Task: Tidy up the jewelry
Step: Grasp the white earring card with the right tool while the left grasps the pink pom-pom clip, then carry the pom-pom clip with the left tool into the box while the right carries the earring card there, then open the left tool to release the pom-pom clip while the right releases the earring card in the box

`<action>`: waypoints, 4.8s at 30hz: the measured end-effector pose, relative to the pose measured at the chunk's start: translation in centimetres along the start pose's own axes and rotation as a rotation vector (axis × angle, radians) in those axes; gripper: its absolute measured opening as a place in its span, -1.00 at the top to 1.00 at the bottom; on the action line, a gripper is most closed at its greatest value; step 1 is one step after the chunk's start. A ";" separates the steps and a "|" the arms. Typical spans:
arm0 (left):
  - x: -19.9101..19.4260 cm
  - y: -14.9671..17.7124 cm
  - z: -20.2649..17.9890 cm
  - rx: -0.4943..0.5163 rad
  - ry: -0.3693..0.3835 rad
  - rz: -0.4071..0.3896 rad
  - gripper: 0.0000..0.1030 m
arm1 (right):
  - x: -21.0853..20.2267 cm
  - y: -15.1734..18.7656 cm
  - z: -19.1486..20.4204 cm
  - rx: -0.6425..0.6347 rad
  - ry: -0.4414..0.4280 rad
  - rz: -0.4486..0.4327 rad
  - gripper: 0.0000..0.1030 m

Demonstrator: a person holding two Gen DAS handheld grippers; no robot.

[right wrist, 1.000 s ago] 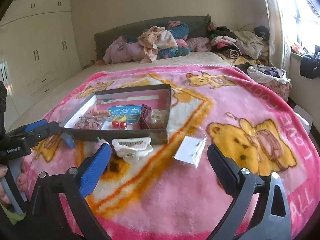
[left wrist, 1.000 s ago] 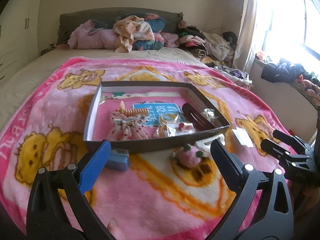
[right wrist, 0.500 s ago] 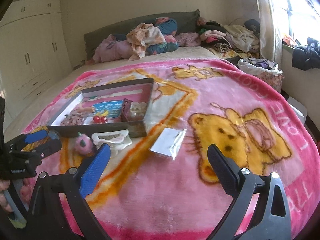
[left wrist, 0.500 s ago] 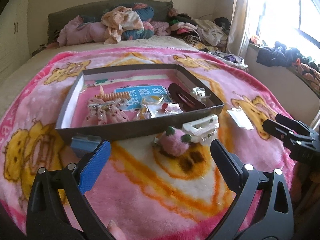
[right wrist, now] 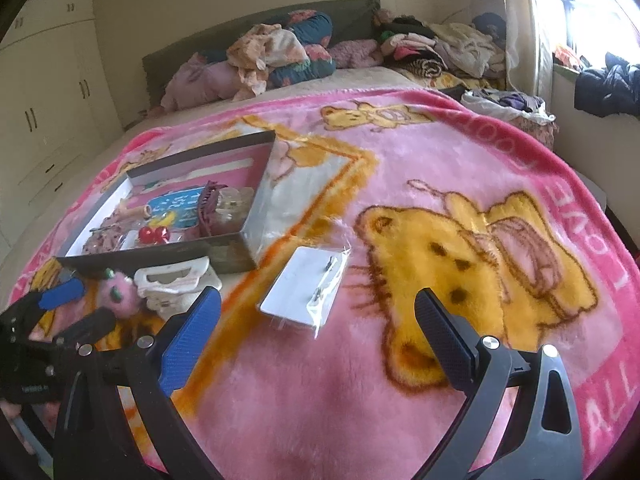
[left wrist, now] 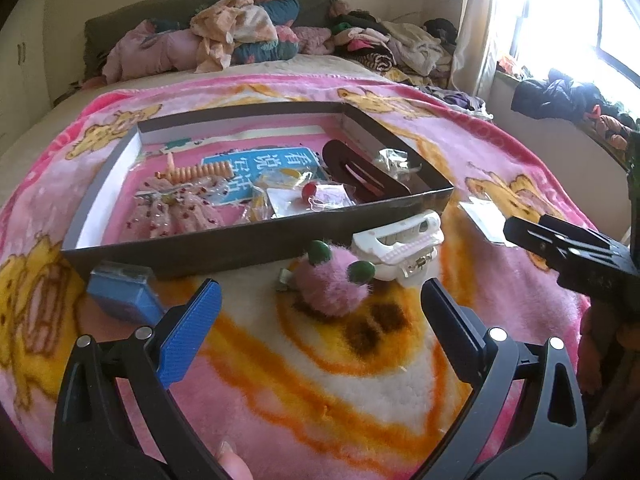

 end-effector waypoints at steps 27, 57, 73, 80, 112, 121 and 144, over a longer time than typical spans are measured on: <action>1.9 0.0 -1.7 0.015 0.045 0.035 0.12 | 4.2 0.4 -2.3 0.070 0.023 0.077 0.22; -2.4 -1.7 2.6 -0.048 0.054 -0.049 0.22 | -1.1 1.1 4.6 0.059 -0.167 -0.003 0.24; -2.9 -4.1 8.9 -0.131 -0.032 -0.110 0.22 | 1.0 -1.1 11.7 -0.054 -0.238 0.024 0.24; -2.2 -4.8 11.3 -0.174 -0.061 -0.106 0.22 | 2.6 -2.7 13.4 -0.090 -0.254 0.025 0.24; 4.5 -7.8 13.0 -0.143 -0.104 -0.011 0.22 | 11.9 -7.9 13.1 -0.129 -0.179 0.105 0.24; 5.7 -7.1 13.1 -0.147 -0.098 0.019 0.22 | 14.3 -7.3 12.7 -0.116 -0.168 0.162 0.23; 6.6 -6.3 13.3 -0.159 -0.105 0.033 0.13 | 12.3 -6.9 13.2 -0.143 -0.186 0.087 -0.31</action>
Point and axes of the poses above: each gripper's, at about its wrist camera, not at the fingertips, and x roughly the way its jaws point, z to its left, y to its underside, the point moved 9 cm from there along x, roughly the way its jaws point, and after that the axes turned 14 degrees about -y, right-handed, at the moved point
